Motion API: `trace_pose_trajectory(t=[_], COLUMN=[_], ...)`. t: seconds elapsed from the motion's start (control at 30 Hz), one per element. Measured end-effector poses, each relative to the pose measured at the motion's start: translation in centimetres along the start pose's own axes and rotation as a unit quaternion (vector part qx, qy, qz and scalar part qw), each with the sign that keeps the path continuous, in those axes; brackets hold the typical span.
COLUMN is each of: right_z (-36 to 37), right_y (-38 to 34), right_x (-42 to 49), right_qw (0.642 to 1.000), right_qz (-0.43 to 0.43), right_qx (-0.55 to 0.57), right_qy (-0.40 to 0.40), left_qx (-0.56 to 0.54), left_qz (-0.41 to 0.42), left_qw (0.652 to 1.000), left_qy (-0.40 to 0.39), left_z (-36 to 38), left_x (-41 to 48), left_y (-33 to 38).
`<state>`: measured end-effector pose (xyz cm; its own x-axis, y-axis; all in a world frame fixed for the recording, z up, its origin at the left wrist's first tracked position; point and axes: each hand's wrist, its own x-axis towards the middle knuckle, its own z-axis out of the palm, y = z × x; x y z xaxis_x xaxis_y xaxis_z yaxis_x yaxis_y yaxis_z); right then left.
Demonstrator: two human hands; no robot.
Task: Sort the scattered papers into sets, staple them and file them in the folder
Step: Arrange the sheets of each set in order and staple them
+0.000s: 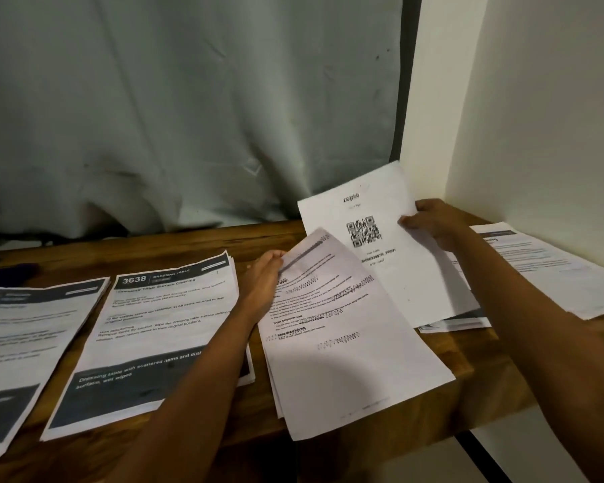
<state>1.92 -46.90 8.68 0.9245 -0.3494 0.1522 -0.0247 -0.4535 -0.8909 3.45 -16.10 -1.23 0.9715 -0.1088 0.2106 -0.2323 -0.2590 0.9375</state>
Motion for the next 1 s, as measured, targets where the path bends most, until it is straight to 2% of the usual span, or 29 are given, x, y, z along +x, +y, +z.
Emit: trace_pose_trajectory(t=[0.13,0.27,0.53,0.6,0.77,1.0], right_z=[1.8,3.8,7.6,8.3,9.5,9.5], right_y=[1.1,1.3,2.9,2.9,2.8,2.6], right_x=[-0.6,-2.1,-4.3,-5.0,-6.2,-7.5], right_qw=[0.993,0.987,0.989,0.985,0.982,0.987], right_qz=[0.075,0.087,0.111,0.112,0.074,-0.057], right_qx=[-0.063,-0.115,0.011,0.004,-0.018,-0.09], right_qy=[-0.068,-0.064,-0.1,-0.133,-0.173,-0.118], left_qx=[0.0,0.02,0.041,0.047,0.069,0.103], left_qz=[0.005,0.007,-0.001,-0.002,-0.004,-0.004], left_qw=[1.0,1.0,0.999,0.999,0.997,0.995], left_qy=[0.012,0.015,0.024,0.025,0.018,0.004], left_z=[0.2,0.4,0.4,0.5,0.6,0.7], left_x=[0.0,-0.1,0.1,0.2,0.3,-0.3], left_y=[-0.3,-0.2,-0.5,-0.5,-0.7,0.1])
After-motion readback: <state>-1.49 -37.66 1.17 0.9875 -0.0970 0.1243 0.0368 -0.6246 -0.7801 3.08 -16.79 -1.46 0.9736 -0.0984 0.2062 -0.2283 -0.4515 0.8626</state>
